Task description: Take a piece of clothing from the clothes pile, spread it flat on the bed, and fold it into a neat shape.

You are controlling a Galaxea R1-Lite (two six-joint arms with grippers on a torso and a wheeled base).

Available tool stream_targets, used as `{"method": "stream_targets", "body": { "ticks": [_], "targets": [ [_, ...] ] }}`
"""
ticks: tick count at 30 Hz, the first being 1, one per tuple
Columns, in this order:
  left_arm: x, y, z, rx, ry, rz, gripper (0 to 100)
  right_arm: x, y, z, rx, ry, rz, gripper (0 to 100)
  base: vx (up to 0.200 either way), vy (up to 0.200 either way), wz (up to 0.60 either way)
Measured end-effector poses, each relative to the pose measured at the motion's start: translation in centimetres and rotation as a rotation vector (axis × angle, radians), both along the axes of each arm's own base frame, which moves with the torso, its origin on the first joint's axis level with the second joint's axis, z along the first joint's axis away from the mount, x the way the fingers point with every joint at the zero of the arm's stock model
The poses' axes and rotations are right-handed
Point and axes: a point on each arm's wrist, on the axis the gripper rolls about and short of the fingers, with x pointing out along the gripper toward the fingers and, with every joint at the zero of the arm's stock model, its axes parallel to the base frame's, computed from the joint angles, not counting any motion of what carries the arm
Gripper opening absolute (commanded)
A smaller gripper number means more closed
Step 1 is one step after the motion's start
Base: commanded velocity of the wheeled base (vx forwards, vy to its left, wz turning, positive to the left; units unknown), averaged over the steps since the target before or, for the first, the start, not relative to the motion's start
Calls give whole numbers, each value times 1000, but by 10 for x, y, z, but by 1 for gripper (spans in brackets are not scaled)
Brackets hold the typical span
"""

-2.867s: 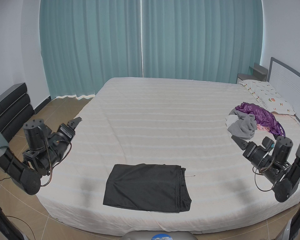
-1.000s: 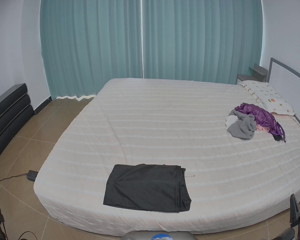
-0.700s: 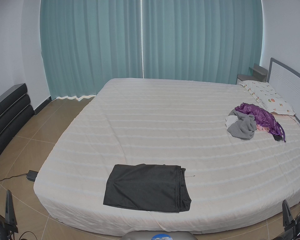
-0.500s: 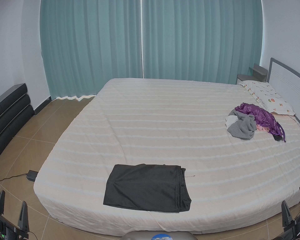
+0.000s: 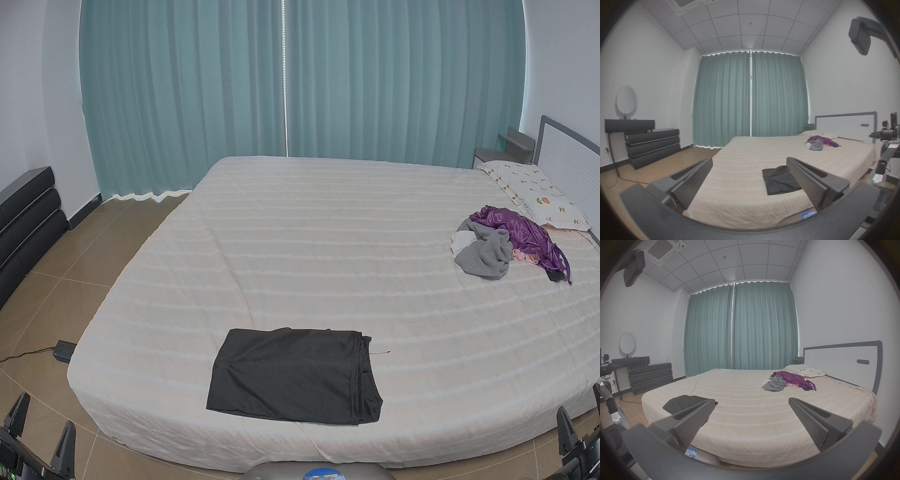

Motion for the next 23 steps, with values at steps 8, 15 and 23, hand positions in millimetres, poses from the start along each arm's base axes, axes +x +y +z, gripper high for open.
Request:
{"method": "stream_targets", "body": {
  "ticks": [8,15,23],
  "targets": [
    [0,1,-2,-28,24,39,100,0,0,0,3,0,1,100,0,0,0],
    [0,2,-6,-4,60,90,100,0,0,0,3,0,2,100,0,0,0],
    [0,2,-6,1,62,85,100,0,0,0,6,0,3,100,0,0,0]
  ]
}}
